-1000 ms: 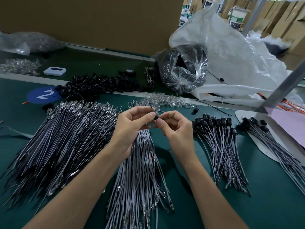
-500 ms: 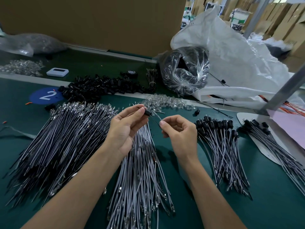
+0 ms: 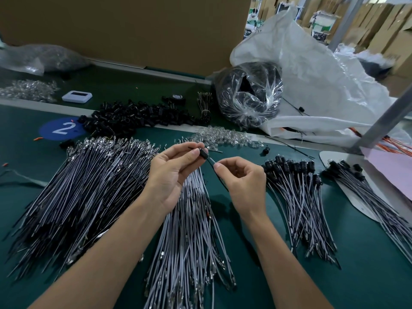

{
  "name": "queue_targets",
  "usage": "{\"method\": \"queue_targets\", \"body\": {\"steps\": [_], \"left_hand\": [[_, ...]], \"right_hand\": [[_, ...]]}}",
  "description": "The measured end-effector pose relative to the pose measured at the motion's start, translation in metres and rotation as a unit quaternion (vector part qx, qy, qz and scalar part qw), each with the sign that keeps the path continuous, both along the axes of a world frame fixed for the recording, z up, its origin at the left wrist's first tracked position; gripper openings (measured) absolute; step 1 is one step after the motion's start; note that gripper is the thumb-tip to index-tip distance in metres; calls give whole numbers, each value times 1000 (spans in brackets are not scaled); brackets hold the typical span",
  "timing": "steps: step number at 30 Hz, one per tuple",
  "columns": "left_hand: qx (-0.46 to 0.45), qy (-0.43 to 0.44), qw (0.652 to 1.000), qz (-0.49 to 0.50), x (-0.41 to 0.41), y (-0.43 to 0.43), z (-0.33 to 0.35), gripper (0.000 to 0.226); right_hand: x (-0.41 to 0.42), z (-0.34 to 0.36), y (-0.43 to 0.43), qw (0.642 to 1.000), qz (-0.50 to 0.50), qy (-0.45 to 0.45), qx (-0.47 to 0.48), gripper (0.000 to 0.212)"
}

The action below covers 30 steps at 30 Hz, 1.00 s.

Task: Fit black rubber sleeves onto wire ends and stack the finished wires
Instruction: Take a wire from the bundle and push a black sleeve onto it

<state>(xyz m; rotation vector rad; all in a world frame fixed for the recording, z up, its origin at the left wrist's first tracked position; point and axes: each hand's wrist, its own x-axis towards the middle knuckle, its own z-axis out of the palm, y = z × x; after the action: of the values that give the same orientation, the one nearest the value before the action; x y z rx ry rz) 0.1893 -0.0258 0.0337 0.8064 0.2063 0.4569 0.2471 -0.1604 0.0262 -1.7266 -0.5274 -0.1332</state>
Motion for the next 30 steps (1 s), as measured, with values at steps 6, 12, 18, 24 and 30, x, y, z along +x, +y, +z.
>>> {"method": "queue_targets", "body": {"steps": [6,12,18,24,30], "left_hand": [[-7,-10,1000,-2,0,-3,0,17],[-4,15,1000,-3,1,-5,-3,21],[1,11,1000,-10,2,-7,-4,19],[16,7,1000,-6,2,-3,-5,15],[61,17,998,-31,-2,1,-3,14]], "right_hand": [[0,-2,1,1000,12,-14,-7,8],[-1,-3,2,999,-7,-44,11,10],[0,-3,1,999,-1,-45,13,9],[0,-1,-1,999,5,-37,22,20],[1,-1,-1,996,2,-82,-17,14]]}}
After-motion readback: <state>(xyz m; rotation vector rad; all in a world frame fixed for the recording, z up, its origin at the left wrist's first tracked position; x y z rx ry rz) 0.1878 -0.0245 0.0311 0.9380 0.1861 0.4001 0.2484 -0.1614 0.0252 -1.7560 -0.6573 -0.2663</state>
